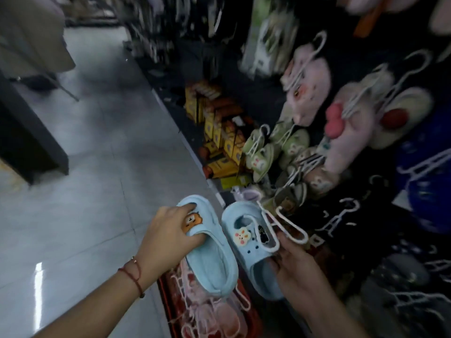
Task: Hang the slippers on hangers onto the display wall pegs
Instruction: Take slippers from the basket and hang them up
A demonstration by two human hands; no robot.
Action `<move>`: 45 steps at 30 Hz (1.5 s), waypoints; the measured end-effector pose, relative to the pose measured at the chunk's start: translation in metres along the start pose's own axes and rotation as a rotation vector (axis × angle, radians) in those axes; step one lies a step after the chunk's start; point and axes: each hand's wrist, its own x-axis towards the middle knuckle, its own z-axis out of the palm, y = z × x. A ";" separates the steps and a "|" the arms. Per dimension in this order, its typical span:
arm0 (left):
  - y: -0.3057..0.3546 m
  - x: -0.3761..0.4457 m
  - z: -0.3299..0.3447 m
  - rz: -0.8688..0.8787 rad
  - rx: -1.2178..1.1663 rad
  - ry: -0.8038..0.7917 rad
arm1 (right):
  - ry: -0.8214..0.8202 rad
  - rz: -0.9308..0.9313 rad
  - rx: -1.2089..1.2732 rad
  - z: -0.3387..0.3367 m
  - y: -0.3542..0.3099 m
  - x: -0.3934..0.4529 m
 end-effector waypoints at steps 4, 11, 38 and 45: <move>0.055 0.029 -0.054 0.175 -0.028 0.016 | 0.020 -0.188 0.016 0.024 -0.037 -0.056; 0.114 0.072 -0.139 0.459 -0.017 0.036 | 0.028 -0.471 0.150 0.080 -0.051 -0.122; 0.254 0.041 -0.223 0.989 0.014 0.020 | 0.343 -0.790 0.194 0.095 -0.035 -0.240; 0.258 0.033 -0.233 1.033 0.005 -0.041 | 0.376 -0.821 0.197 0.096 -0.045 -0.248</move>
